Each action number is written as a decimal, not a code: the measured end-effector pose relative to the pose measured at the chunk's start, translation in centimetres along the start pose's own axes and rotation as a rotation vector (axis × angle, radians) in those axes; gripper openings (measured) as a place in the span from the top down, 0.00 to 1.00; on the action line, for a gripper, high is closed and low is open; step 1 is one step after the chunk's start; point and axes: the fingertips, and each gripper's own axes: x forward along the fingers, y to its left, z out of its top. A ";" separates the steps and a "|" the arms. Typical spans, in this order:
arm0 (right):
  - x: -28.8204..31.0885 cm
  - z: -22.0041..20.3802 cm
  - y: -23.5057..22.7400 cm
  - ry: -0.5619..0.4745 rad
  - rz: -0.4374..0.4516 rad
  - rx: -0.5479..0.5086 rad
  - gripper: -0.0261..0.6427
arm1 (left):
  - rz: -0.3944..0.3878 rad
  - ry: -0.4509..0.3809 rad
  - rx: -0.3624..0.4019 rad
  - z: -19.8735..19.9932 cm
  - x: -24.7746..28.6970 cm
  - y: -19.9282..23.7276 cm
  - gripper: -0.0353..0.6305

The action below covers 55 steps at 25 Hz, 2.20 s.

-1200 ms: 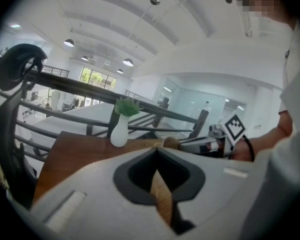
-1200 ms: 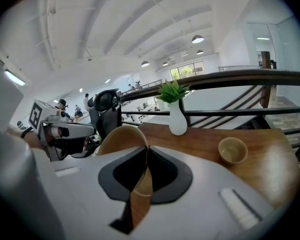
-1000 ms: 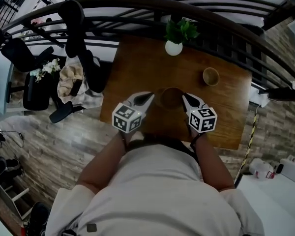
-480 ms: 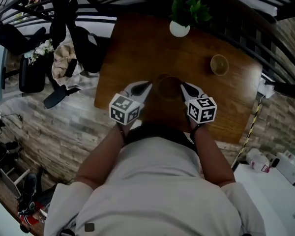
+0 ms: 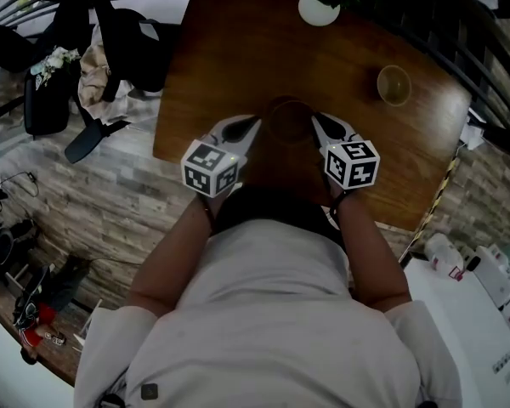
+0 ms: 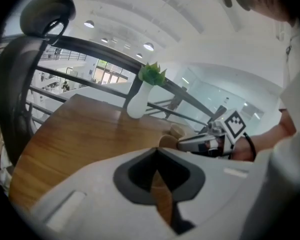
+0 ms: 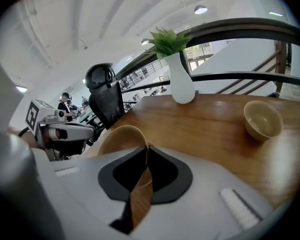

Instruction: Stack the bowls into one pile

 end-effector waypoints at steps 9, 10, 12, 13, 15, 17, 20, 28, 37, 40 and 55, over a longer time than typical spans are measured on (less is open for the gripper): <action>1.4 -0.9 -0.3 0.032 0.003 0.019 0.75 | 0.021 -0.002 -0.022 -0.3 0.2 1.2 0.94; 1.6 -1.1 -0.4 0.045 0.004 0.032 0.66 | 0.023 -0.002 -0.023 -0.3 0.2 1.2 0.94; 1.8 -1.3 -0.3 0.056 0.008 0.044 0.65 | 0.025 -0.002 -0.024 -0.3 0.0 1.3 0.94; 1.9 -1.3 -0.3 0.055 0.010 0.043 0.65 | 0.025 -0.002 -0.024 -0.3 0.0 1.3 0.94; 1.9 -1.1 -0.2 0.050 0.012 0.040 0.65 | 0.025 -0.003 -0.024 -0.3 0.0 1.4 0.94; 1.7 -1.1 0.0 0.045 0.013 0.039 0.65 | 0.025 -0.004 -0.024 -0.3 -0.1 1.4 0.94; 1.3 -1.1 0.4 0.037 0.012 0.036 0.65 | 0.023 -0.006 -0.019 -0.4 -0.6 0.9 0.94; 0.4 -0.9 2.3 0.013 0.017 0.016 0.71 | 0.039 -0.025 -0.008 -0.5 -3.2 0.5 0.94; -2.1 0.3 7.5 -0.046 0.027 -0.042 0.91 | 0.041 -0.078 0.030 0.9 -8.0 -0.7 0.94; -3.4 1.2 9.0 -0.075 0.024 -0.059 0.95 | 0.036 -0.097 0.052 2.0 -9.7 -1.1 0.94; -11.7 5.9 17.8 -0.234 -0.014 -0.144 0.95 | -0.024 -0.265 0.201 10.0 -19.0 -6.0 0.94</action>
